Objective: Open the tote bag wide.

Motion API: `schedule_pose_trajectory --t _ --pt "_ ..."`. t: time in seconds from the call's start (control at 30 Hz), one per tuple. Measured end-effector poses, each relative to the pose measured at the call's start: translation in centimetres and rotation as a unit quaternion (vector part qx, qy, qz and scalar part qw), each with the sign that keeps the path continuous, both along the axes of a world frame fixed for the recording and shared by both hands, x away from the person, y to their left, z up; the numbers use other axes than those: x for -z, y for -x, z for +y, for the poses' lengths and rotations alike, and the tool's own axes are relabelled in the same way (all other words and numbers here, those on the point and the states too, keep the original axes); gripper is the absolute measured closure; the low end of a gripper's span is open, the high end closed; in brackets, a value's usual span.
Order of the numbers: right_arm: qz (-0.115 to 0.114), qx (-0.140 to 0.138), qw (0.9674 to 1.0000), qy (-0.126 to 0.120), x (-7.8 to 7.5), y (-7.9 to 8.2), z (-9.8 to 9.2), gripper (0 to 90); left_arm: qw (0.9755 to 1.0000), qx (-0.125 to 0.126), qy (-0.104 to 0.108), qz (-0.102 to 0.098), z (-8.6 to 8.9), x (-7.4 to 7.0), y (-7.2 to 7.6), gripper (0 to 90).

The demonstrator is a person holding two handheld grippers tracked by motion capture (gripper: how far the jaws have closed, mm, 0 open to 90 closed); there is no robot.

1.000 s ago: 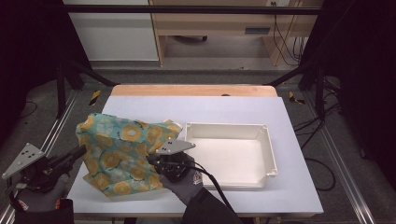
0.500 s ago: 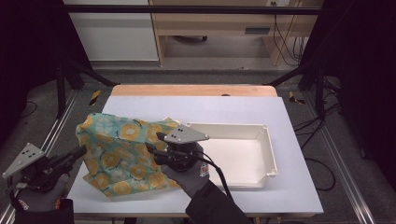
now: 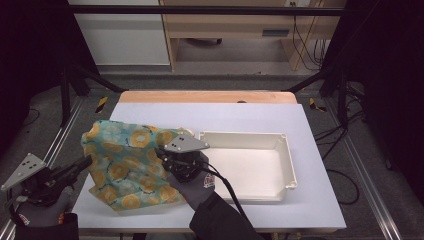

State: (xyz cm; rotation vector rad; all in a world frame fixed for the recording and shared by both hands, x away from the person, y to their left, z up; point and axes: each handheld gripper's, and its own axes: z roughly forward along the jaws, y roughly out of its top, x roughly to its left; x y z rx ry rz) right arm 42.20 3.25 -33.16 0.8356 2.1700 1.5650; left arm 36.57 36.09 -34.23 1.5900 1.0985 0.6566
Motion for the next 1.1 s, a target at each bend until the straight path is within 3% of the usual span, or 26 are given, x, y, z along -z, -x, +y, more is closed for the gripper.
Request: schedule_pose_trajectory --t 0.23,0.47,0.77,0.93,1.1 --pt "0.0 -0.025 0.9996 -0.016 -0.2 0.7 -0.5 90.0 1.0 0.0 -0.001 0.0 0.0 0.0 0.0 90.0" --pt "0.022 -0.063 0.9978 -0.005 1.8 2.2 -0.4 90.0 0.9999 -0.001 -0.008 0.007 -0.2 0.5 0.1 90.0" --pt "0.049 -0.071 0.9962 0.013 4.1 2.1 0.4 90.0 0.9999 -0.003 -0.011 0.013 -0.2 0.7 -0.1 89.3" --pt "0.052 -0.07 0.996 0.015 4.5 2.0 0.6 90.0 0.9999 -0.005 -0.007 0.006 0.0 0.2 0.1 80.0" --pt "0.052 -0.067 0.9963 0.012 4.6 1.9 0.5 90.0 0.9995 -0.017 0.0 -0.028 0.1 -1.5 0.8 65.6"
